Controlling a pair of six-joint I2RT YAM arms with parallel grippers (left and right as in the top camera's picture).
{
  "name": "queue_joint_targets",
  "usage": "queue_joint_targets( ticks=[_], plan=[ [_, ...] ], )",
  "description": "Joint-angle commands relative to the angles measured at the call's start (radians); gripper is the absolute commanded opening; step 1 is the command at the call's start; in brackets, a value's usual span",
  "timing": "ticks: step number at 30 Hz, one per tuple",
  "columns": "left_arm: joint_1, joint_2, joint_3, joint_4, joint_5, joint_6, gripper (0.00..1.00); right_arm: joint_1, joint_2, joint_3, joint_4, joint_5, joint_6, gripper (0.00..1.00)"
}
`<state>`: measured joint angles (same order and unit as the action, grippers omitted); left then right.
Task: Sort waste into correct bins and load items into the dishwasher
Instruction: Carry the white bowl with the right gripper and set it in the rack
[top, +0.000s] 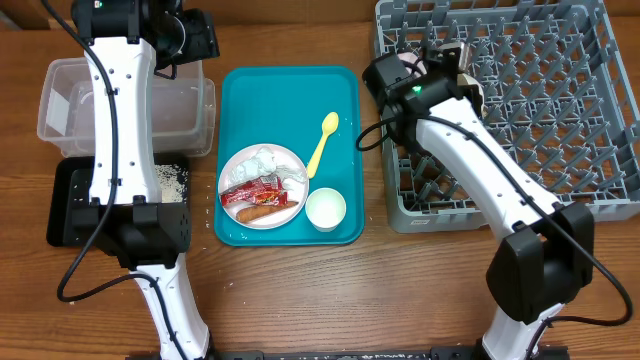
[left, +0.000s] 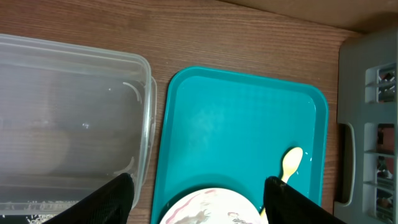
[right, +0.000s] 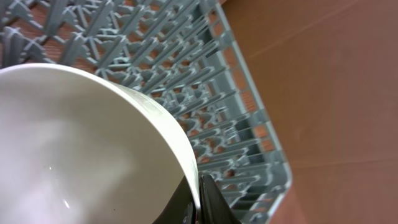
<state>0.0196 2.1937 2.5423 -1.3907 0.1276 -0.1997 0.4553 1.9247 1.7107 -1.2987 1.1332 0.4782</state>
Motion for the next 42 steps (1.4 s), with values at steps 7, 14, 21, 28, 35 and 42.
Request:
queue_joint_targets(
  ticks=[7,14,21,28,35,42],
  plan=[
    [-0.007,-0.006,0.012,0.014,-0.004,0.019,0.68,0.016,0.022,0.005,-0.103,0.389,-0.014,0.04],
    [-0.007,-0.006,0.012,0.014,-0.004,0.020,0.67,0.039,0.031,-0.003,0.004,0.190,-0.012,0.04],
    [-0.007,-0.006,0.012,0.015,-0.004,0.019,0.66,0.039,0.080,-0.010,-0.004,0.192,-0.044,0.04],
    [-0.007,-0.006,0.012,0.015,-0.004,0.020,0.67,0.039,0.136,-0.010,-0.032,0.192,-0.067,0.04],
    [-0.007,-0.006,0.012,0.014,-0.004,0.020,0.67,0.041,0.160,-0.012,-0.042,0.192,-0.063,0.04],
    [-0.007,-0.006,0.012,0.014,-0.004,0.020,0.67,0.045,0.160,-0.012,-0.054,0.116,-0.063,0.04]
  ],
)
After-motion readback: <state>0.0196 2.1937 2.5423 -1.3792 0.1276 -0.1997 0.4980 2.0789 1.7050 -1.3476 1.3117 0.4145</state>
